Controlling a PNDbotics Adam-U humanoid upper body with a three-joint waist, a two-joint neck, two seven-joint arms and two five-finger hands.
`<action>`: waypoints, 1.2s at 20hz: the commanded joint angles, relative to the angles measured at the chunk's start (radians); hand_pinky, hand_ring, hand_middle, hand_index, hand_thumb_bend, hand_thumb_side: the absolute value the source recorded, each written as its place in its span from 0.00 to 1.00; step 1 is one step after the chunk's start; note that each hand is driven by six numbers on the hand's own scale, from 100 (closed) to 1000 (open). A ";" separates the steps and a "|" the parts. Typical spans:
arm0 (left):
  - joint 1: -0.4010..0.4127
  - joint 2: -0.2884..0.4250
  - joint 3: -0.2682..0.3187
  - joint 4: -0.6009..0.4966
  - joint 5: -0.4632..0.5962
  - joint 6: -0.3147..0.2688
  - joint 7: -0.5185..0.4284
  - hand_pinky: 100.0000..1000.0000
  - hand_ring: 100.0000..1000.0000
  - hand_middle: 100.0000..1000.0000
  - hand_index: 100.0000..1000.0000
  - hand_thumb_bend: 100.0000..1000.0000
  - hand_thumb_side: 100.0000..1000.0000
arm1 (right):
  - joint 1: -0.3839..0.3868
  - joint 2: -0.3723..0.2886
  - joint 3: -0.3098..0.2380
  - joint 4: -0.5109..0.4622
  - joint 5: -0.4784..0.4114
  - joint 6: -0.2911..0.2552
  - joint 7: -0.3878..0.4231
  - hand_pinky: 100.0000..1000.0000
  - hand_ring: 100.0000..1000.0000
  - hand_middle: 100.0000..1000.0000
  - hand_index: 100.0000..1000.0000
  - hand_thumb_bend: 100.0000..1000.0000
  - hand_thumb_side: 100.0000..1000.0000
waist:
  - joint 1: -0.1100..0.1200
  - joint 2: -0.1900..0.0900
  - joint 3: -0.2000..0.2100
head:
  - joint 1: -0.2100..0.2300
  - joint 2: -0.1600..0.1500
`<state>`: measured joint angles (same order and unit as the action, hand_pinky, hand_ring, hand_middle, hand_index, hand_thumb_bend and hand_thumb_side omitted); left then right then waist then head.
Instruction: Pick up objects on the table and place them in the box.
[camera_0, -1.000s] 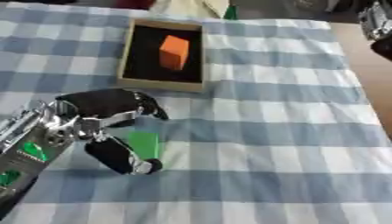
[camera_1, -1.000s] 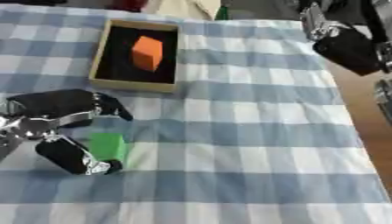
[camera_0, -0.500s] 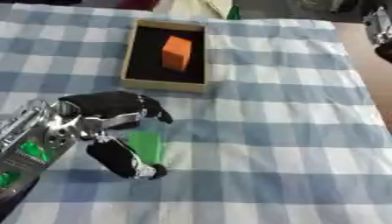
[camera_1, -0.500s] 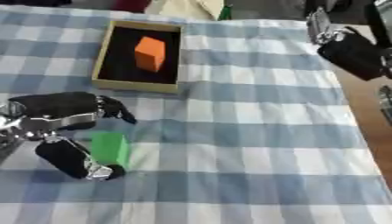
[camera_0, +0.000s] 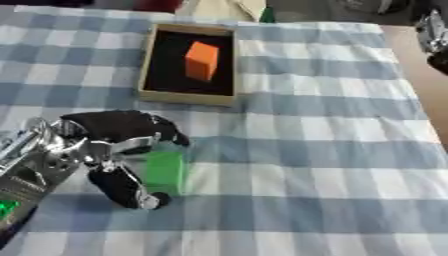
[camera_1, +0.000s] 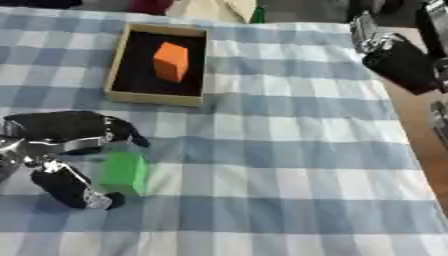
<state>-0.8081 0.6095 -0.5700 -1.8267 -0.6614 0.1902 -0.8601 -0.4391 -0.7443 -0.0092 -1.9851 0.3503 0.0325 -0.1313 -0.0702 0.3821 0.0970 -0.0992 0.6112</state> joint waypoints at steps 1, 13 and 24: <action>-0.008 0.024 0.003 0.007 -0.015 -0.007 0.007 0.90 0.93 0.78 0.91 0.28 0.21 | -0.005 -0.016 -0.015 -0.015 -0.008 -0.001 -0.007 0.84 0.77 0.63 0.76 0.00 0.75 | 0.001 -0.021 0.000 | -0.001 -0.012; -0.004 -0.008 0.003 0.113 -0.087 -0.007 0.089 0.88 0.91 0.77 0.90 0.29 0.26 | -0.030 0.002 -0.011 -0.015 -0.008 0.034 0.016 0.84 0.76 0.62 0.76 0.00 0.75 | -0.009 -0.013 -0.003 | 0.009 -0.019; 0.001 -0.007 0.003 0.089 -0.107 -0.033 0.137 0.78 0.71 0.58 0.77 0.15 0.29 | -0.018 0.008 -0.021 -0.015 -0.007 0.045 0.007 0.84 0.76 0.61 0.76 0.00 0.75 | -0.009 -0.009 -0.007 | 0.009 -0.018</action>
<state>-0.8033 0.5825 -0.5691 -1.7216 -0.7644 0.1607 -0.7306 -0.4502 -0.7180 -0.0129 -1.9851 0.3498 0.0745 -0.1210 -0.0820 0.3892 0.0920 -0.0900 0.6044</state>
